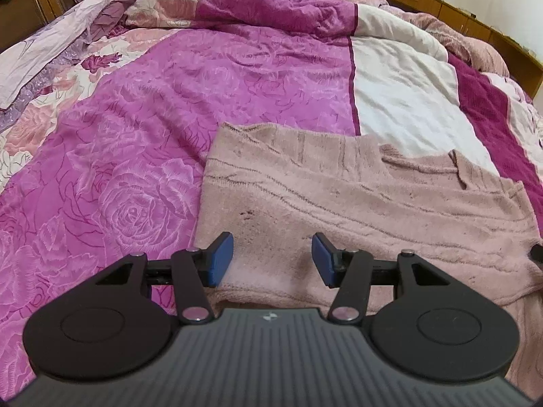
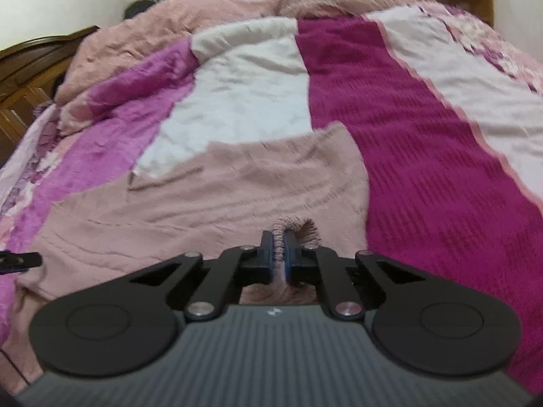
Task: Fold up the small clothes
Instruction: 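Fold the lifted side over the body with the right gripper, release, then pinch the folded edge with the right gripper to straighten it, release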
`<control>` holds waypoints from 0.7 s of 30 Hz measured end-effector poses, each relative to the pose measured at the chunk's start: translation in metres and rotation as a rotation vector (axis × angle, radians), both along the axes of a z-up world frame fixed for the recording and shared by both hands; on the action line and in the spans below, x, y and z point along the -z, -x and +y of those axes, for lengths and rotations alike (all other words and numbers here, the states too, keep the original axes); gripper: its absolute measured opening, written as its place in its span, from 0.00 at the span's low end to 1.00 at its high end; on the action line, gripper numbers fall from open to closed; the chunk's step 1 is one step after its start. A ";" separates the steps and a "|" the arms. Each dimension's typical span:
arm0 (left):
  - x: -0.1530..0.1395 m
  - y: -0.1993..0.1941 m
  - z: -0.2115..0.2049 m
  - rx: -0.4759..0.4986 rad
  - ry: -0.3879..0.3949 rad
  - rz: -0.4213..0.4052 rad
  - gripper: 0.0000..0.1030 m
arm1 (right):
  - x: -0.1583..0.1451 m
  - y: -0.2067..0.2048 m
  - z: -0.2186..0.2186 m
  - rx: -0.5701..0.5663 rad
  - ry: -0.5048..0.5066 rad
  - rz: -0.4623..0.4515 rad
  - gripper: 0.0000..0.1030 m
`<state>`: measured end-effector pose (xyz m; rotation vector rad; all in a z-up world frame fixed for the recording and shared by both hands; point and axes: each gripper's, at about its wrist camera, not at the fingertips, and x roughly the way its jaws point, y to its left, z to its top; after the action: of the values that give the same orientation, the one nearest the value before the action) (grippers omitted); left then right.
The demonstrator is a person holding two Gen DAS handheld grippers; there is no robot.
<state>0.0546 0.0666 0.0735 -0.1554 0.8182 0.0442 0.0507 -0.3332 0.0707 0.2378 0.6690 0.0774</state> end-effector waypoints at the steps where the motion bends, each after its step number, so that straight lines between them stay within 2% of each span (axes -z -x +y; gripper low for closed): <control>1: 0.000 -0.001 -0.001 -0.001 0.001 -0.002 0.58 | -0.005 0.001 0.001 -0.008 0.007 -0.017 0.08; 4: 0.000 -0.002 -0.003 -0.001 -0.007 -0.003 0.58 | -0.013 0.000 0.003 -0.018 0.020 -0.032 0.09; 7: 0.002 -0.002 -0.004 0.004 -0.018 0.000 0.58 | -0.010 -0.002 0.003 -0.003 0.038 0.000 0.12; 8: 0.003 -0.003 -0.004 0.005 -0.023 0.004 0.58 | -0.007 -0.002 0.002 0.011 0.050 0.009 0.19; 9: 0.005 -0.003 -0.004 0.005 -0.027 0.007 0.58 | -0.004 -0.003 0.002 0.029 0.061 0.018 0.38; 11: 0.008 -0.005 -0.003 0.001 -0.036 0.018 0.58 | 0.001 -0.003 -0.002 0.060 0.053 0.017 0.56; 14: 0.012 -0.005 -0.001 0.001 -0.031 0.025 0.58 | 0.005 -0.003 -0.006 0.041 0.014 -0.005 0.54; 17: 0.013 -0.006 0.000 0.000 -0.029 0.026 0.58 | 0.010 -0.009 -0.006 0.031 0.018 -0.004 0.54; 20: 0.013 -0.005 0.000 0.000 -0.032 0.025 0.58 | 0.021 -0.015 -0.003 0.017 0.025 0.031 0.52; 21: 0.013 -0.005 0.000 -0.001 -0.033 0.024 0.58 | 0.024 -0.016 -0.003 0.016 0.020 0.037 0.41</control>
<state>0.0595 0.0666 0.0604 -0.1246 0.8409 0.0600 0.0663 -0.3359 0.0464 0.2254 0.7045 0.0514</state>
